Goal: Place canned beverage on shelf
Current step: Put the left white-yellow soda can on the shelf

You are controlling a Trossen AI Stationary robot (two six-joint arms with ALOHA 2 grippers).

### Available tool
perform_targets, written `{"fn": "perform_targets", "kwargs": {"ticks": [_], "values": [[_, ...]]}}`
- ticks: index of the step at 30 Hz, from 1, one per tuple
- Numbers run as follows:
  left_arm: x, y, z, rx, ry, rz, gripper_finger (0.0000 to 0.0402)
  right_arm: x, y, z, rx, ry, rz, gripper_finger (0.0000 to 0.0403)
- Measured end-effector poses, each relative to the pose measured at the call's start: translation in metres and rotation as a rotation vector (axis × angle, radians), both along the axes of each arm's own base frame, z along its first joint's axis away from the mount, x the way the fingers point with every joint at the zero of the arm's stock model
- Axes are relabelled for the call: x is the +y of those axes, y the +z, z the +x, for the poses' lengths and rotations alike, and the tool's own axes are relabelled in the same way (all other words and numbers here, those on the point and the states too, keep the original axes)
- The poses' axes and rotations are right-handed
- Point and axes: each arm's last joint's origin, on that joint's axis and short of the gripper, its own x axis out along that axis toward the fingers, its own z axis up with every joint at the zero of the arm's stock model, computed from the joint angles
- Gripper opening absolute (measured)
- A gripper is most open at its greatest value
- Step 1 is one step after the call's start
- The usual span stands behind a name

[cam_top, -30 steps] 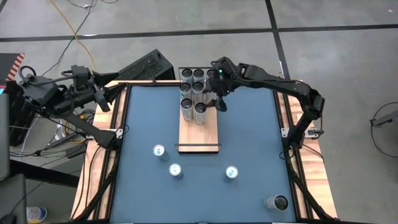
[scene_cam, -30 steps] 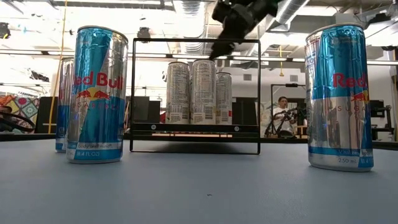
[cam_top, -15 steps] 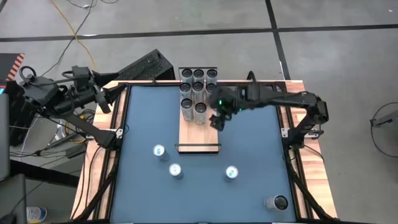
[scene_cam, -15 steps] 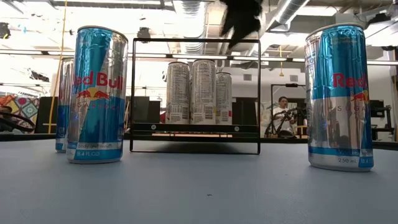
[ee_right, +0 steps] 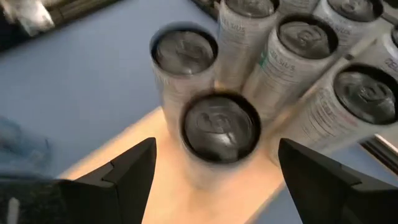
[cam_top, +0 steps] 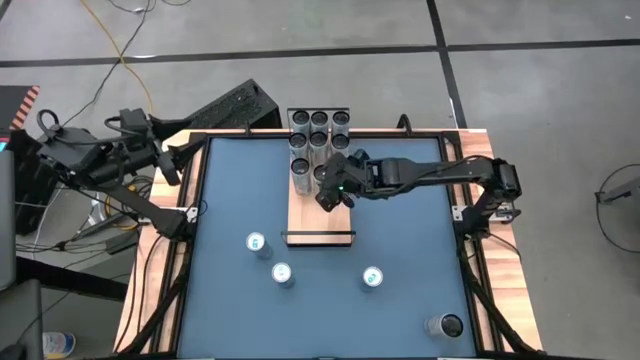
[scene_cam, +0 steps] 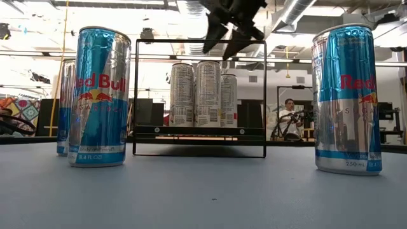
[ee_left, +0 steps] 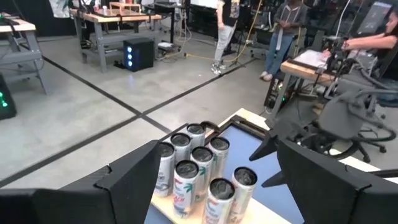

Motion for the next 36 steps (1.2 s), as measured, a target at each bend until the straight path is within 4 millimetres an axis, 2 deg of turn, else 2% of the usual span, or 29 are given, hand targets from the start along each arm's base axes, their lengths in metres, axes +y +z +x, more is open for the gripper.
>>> {"fn": "perform_targets", "kwargs": {"ticks": [12, 17, 20, 28, 36], "values": [[0.000, -0.003, -0.001, 0.013, 0.004, -0.011, 0.0309, -0.003, 0.000, 0.001, -0.033, -0.066, -0.039, 0.0322], [0.000, -0.003, -0.001, 0.013, 0.004, -0.011, 0.0309, -0.001, -0.009, 0.006, 0.018, -0.018, -0.059, 0.0322], [0.000, -0.003, 0.000, 0.013, 0.004, -0.012, 0.0309, 0.000, -0.012, 0.016, 0.002, 0.020, -0.095, 0.0322], [0.000, -0.003, 0.000, 0.002, 0.006, -0.027, 0.0309, -0.011, -0.022, 0.018, 0.070, 0.060, -0.090, 0.0322], [0.000, -0.003, 0.000, 0.001, 0.007, -0.028, 0.0309, -0.019, -0.022, 0.018, 0.088, 0.086, -0.094, 0.0319]]}}
